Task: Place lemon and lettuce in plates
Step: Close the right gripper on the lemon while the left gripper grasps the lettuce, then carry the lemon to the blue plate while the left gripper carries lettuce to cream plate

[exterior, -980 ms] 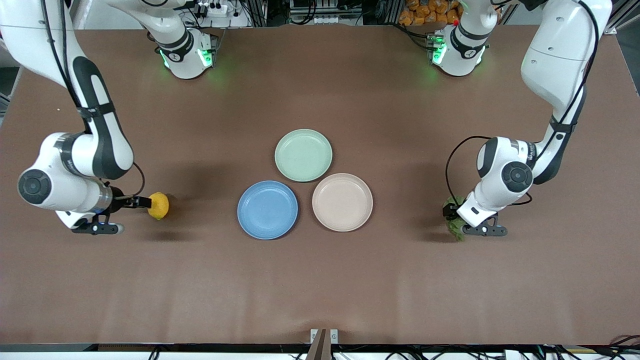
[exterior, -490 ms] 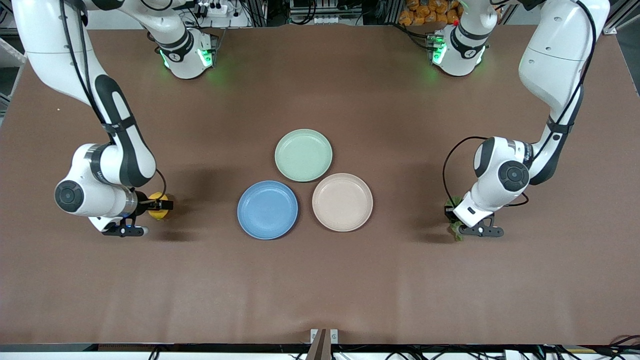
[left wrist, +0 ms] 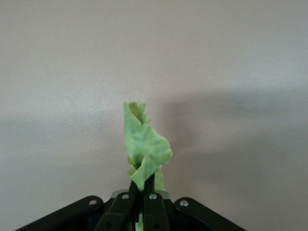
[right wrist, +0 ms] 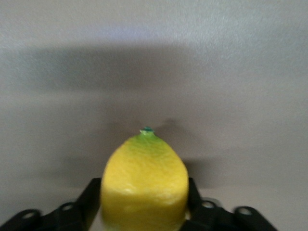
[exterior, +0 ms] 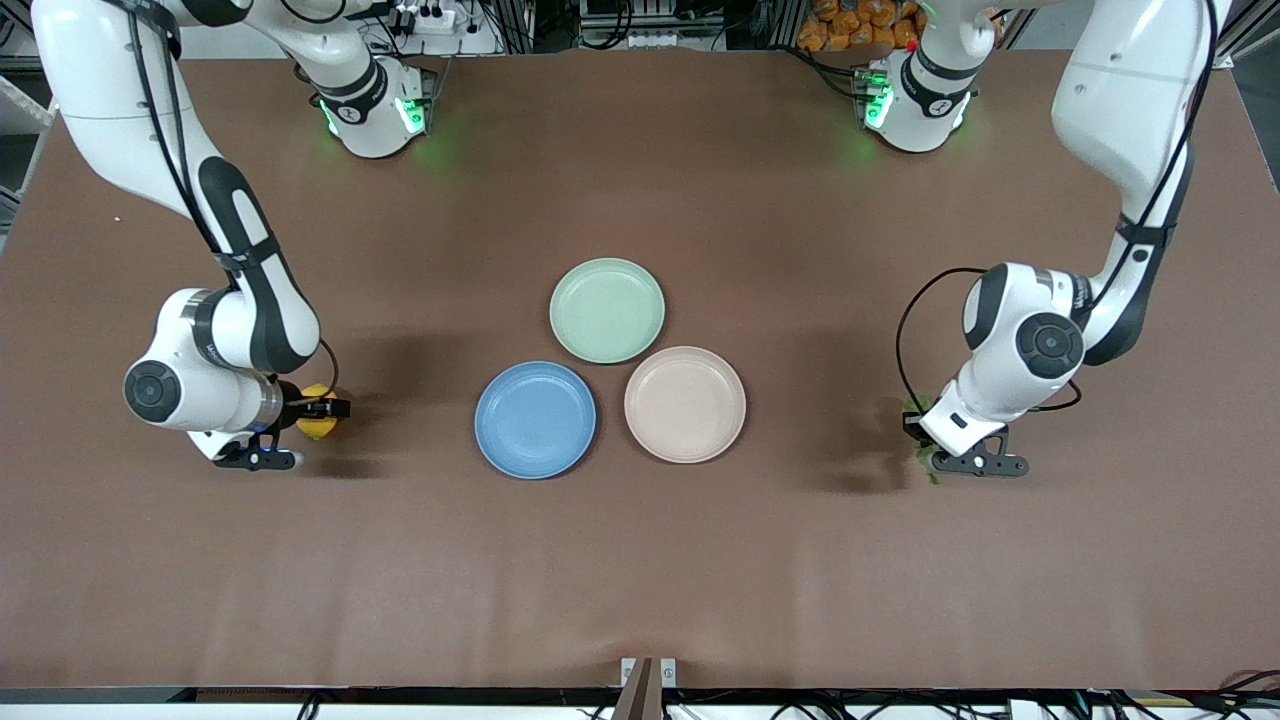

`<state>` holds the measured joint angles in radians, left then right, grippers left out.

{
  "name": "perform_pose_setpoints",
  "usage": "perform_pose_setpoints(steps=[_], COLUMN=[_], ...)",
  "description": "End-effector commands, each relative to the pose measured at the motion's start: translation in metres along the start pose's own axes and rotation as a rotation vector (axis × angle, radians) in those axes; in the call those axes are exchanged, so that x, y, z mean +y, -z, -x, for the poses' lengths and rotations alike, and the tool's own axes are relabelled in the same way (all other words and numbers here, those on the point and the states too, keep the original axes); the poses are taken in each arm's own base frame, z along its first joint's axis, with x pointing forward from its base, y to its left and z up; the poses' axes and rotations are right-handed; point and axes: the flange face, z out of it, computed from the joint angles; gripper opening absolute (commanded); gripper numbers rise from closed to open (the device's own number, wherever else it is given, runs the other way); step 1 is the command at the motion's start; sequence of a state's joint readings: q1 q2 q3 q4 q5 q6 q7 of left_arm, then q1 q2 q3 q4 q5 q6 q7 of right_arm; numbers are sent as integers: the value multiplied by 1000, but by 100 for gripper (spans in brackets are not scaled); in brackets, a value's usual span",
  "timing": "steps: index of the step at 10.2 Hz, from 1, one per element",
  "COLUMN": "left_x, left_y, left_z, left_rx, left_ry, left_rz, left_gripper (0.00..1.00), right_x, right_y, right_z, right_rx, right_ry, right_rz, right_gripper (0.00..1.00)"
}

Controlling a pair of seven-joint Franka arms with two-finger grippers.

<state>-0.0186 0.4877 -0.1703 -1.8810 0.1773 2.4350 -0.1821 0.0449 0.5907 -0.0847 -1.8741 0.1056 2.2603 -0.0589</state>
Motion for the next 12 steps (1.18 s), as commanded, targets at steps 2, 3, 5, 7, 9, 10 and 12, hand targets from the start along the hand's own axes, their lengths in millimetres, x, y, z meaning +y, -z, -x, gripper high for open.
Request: perform_pose_setpoints(steps=[2,3,5,7,9,10,12], left_x=[73,96,164,226,288,313,344], left_y=[74,84,91,94,71,53,21], left_z=[-11,-13,-1,1,17,21,32], left_rx=[3,14,22,31,7,3,11], left_ry=[15,44,55,126,174,192,231], left_rz=[15,38,62,100,120,140,156], left_gripper=[0,0,0,0,0,0,0], right_x=[-14,-39,-101,-182,-258,-278,-302], right_y=[29,46,76,93,63,47,25], right_z=[-8,-13,-22,-15,-1,-1,-1], right_rx=[-16,-38,-16,7,-22,-25,7], right_ry=[7,16,-85,-139,-176,-208,-195], right_rz=[-25,-38,-59,-71,-64,-61,-74], right_gripper=[0,0,0,0,0,0,0])
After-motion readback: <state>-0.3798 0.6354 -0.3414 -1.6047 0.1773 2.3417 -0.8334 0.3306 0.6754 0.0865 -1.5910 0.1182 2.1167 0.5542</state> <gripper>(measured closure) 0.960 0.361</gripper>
